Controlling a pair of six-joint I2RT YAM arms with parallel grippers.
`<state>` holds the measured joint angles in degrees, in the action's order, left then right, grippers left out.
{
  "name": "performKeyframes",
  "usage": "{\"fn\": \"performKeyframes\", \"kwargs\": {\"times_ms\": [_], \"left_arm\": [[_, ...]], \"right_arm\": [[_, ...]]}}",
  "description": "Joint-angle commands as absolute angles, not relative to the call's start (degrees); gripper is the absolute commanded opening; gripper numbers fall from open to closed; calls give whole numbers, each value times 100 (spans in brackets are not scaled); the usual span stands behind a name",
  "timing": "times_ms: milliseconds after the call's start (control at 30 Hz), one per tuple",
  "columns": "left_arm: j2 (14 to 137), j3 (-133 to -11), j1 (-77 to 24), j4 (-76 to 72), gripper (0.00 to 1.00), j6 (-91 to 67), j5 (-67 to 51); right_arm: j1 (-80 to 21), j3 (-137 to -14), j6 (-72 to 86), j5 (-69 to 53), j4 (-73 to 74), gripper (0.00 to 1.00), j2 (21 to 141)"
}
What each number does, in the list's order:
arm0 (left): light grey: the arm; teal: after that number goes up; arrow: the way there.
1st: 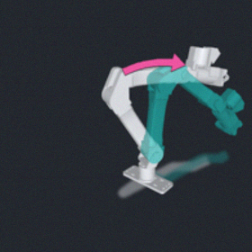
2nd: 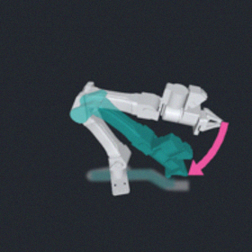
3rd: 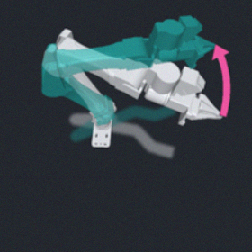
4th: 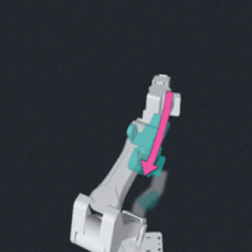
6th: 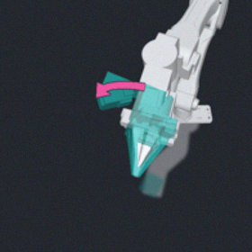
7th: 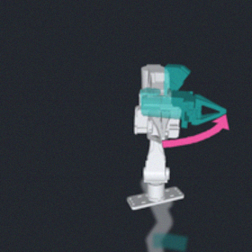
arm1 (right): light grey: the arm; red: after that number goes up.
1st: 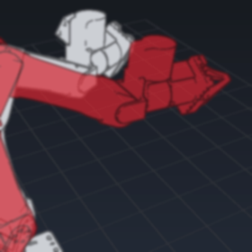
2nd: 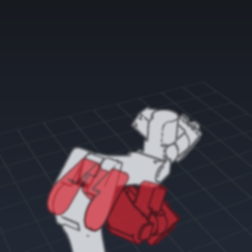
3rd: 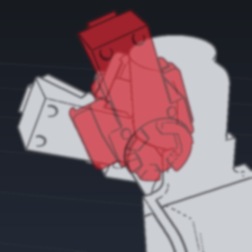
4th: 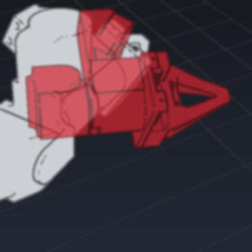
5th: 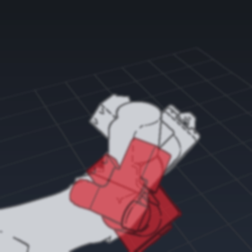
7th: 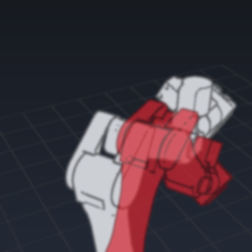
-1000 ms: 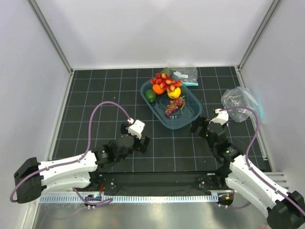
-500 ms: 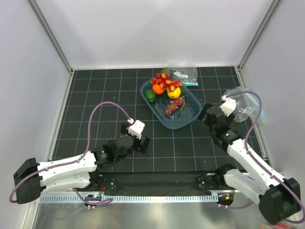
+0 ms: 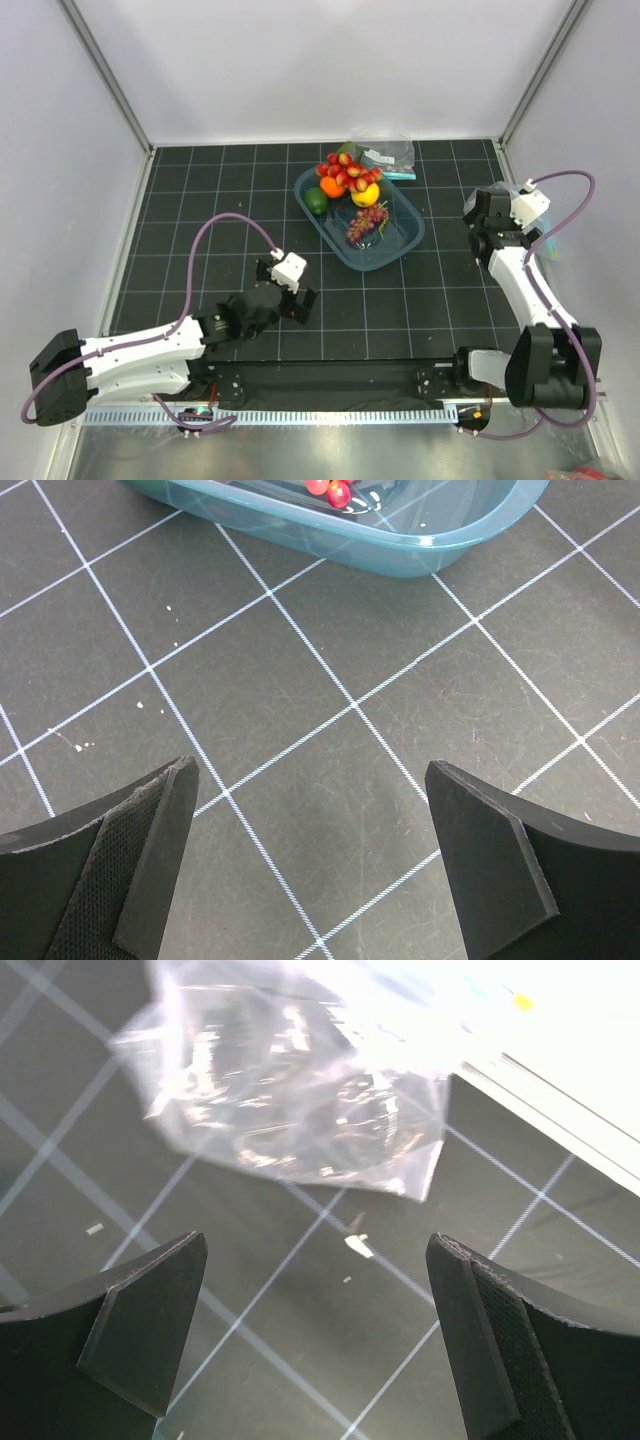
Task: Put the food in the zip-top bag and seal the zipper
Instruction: Pick up the zipper food storage bag at the center of the board.
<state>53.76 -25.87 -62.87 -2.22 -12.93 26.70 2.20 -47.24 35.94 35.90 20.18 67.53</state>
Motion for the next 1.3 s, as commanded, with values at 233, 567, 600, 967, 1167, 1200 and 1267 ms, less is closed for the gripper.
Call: {"fn": "performKeyframes", "kwargs": {"times_ms": [233, 567, 600, 967, 1167, 1200, 1267], "left_arm": [[5423, -2821, -6275, -369, 100, -1204, 2593], [5405, -2821, -6275, -360, 100, -1195, 2584], [5405, -2821, -6267, -360, 100, -1195, 2575], [5388, -2839, -6275, -352, 100, -1195, 2549], [5379, -2830, -6275, -352, 100, -1169, 2575], [5370, -2830, -6275, -352, 100, -1169, 2584], [5361, -2830, -6275, -351, 100, -1169, 2645]], "right_arm": [[887, -4684, 4236, 4386, 818, 100, 7549], [1213, -4922, 5017, 4377, 774, 93, 8622], [1239, -4870, 5053, 4386, 704, 89, 8648], [1083, -4500, 4290, 4061, 334, 1, 7700], [677, -4518, 3323, 3263, 597, 1, 6577], [642, -4518, 3279, 2686, 650, 1, 6435], [607, -4509, 3103, 1938, 729, 1, 6127]]}}
